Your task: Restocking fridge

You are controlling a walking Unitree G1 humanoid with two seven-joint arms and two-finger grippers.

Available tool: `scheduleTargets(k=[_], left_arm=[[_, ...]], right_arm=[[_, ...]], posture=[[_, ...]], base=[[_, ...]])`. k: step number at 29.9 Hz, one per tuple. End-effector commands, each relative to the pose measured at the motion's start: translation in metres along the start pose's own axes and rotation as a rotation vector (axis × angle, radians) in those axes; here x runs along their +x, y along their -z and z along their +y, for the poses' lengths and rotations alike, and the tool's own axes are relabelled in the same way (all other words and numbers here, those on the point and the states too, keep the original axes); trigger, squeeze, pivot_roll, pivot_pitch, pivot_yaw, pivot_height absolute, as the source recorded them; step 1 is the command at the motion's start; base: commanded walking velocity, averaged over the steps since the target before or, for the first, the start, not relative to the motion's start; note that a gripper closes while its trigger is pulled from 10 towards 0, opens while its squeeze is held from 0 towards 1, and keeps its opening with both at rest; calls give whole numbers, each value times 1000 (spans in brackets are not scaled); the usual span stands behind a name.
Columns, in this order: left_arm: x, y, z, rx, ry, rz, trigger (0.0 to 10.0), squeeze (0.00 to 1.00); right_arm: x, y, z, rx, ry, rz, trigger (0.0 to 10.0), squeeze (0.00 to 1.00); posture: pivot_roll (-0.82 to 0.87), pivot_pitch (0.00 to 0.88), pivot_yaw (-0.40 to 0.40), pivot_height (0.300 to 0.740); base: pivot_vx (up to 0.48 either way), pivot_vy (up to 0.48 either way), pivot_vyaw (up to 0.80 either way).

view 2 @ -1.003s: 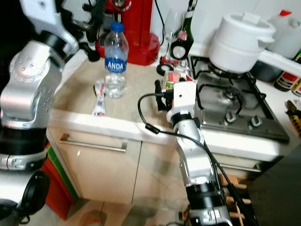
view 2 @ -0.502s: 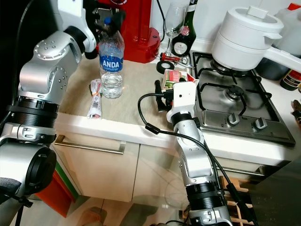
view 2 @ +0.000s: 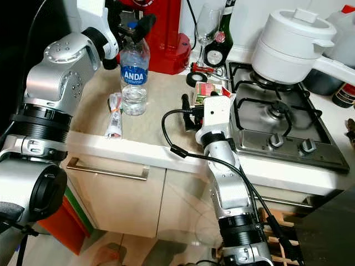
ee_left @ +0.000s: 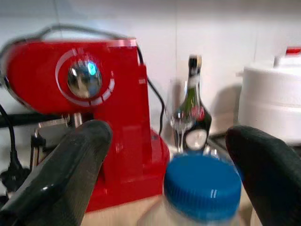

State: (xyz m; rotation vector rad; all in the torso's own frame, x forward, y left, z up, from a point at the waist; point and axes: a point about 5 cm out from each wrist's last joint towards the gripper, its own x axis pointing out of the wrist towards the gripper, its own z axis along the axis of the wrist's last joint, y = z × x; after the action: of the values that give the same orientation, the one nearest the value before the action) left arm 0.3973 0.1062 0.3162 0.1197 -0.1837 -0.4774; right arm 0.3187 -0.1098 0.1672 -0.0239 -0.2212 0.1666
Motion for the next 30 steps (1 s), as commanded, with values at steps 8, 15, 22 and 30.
scheduleTargets(k=[8, 15, 22, 30], left_arm=[[4, -3, -1, -1, 15, 21, 0, 0], [4, -12, -2, 32, 13, -48, 0, 0], [2, -8, -9, -4, 64, -41, 0, 0], [-2, -5, -13, 32, 105, -40, 0, 0]], right_arm=[[5, -3, -1, 2, 7, -6, 10000, 0], [5, -3, -3, 0, 14, -7, 10000, 0], [5, -3, -3, 1, 13, -5, 10000, 0], [5, -1, -2, 7, 11, 4, 10000, 0]], posture=[[96, 0, -58, 740], [92, 0, -58, 740], [96, 0, -61, 740], [103, 0, -66, 740]], base=[[0, 0, 0], [0, 0, 0], [0, 0, 0], [0, 0, 0]])
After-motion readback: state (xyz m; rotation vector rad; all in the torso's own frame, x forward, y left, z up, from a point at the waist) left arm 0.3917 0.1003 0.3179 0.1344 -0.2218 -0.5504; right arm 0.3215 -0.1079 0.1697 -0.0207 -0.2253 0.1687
